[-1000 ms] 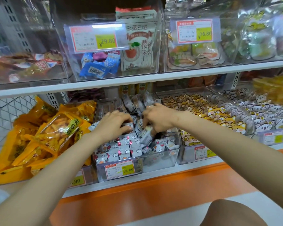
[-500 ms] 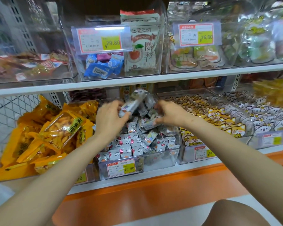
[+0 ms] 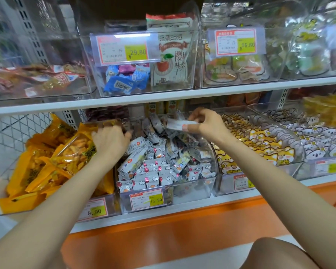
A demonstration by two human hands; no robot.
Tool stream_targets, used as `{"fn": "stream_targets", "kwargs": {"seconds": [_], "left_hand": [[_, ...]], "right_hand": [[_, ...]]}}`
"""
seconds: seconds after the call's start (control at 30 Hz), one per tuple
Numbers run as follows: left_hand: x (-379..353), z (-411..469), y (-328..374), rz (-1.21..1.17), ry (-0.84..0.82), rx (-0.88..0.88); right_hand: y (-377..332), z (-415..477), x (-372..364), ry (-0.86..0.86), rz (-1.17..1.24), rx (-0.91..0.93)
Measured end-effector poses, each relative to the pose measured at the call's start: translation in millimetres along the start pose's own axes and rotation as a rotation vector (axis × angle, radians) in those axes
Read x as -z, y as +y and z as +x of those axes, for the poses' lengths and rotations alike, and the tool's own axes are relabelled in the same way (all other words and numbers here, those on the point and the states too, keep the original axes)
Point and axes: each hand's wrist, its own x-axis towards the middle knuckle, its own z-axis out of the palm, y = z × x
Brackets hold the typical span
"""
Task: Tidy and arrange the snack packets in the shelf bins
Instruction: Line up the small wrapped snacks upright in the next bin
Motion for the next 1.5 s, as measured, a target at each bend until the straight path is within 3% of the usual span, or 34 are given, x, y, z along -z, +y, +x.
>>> {"fn": "stream_targets", "kwargs": {"seconds": [0.2, 0.37, 0.5, 0.6, 0.73, 0.87, 0.97, 1.13, 1.3, 1.4, 1.5], "left_hand": [[-5, 3, -6, -0.061, -0.009, -0.088], [-8, 2, -7, -0.115, 0.043, -0.118], [-2, 2, -5, -0.145, 0.108, -0.249], [6, -1, 2, -0.218, -0.043, -0.481], [10, -11, 12, -0.255, -0.225, -0.654], [12, -13, 14, -0.142, -0.287, -0.612], [16, -13, 7, 0.069, -0.430, -0.612], [23, -20, 8, 0.238, -0.381, -0.660], [19, -26, 8, 0.253, -0.227, -0.626], [11, -27, 6, 0.153, -0.121, -0.555], [8, -25, 3, 0.071, -0.072, -0.497]], "right_hand": [[-16, 25, -52, 0.138, -0.032, -0.017], [-15, 44, -72, -0.095, -0.069, -0.063], [-5, 29, -47, -0.067, -0.250, 0.119], [-4, 13, -12, -0.327, -0.362, 0.201], [-4, -5, 20, -0.665, -0.929, 0.208], [-3, -28, 15, -0.680, -1.191, 0.277], [-3, -40, 7, -0.575, -1.310, 0.371], [-4, -48, 2, -0.286, -1.248, 0.421], [-15, -51, 2, 0.040, -0.768, 0.339], [-30, -57, -11, 0.079, -0.376, 0.277], [-36, -61, -37, 0.001, -0.199, 0.227]]}}
